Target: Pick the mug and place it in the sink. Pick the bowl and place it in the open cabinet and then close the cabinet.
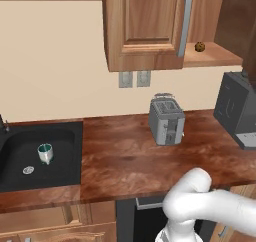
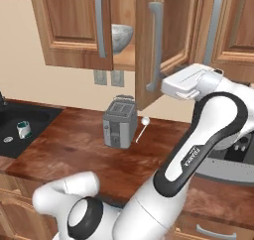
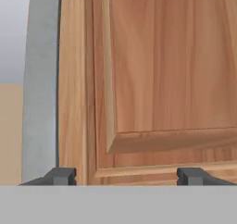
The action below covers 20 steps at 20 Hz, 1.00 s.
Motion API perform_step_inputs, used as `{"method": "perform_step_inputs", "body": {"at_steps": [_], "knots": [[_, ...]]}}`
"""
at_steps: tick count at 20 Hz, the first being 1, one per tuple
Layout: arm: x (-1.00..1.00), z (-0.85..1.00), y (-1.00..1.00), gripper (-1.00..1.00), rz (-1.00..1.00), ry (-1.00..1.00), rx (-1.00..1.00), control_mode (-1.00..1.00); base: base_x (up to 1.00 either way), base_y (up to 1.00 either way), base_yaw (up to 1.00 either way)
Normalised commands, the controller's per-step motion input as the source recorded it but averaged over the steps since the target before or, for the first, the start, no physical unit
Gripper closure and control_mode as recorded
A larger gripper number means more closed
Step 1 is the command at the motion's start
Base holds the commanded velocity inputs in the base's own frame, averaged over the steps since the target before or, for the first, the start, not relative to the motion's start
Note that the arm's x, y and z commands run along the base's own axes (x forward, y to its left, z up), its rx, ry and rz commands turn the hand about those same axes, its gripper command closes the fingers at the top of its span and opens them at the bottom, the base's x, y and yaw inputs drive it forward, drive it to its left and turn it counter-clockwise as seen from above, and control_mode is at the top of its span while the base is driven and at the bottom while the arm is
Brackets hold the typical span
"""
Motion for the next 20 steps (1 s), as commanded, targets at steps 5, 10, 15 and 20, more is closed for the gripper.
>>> {"method": "perform_step_inputs", "body": {"at_steps": [5, 10, 15, 20], "knots": [[0.00, 0.00, 0.99, -1.00, -0.28, 0.00, -0.11, -1.00, 0.00, 0.00, 0.00], [0.14, 0.00, 0.98, -1.00, -0.39, 0.00, -0.11, -1.00, 0.00, 0.00, 0.00], [0.44, 0.00, 0.77, -1.00, -0.42, 0.04, -0.11, -1.00, 0.00, 0.00, 0.00], [0.66, 0.00, 0.74, -1.00, -0.50, 0.08, -0.13, -1.00, 0.00, 0.00, 0.00]]}}
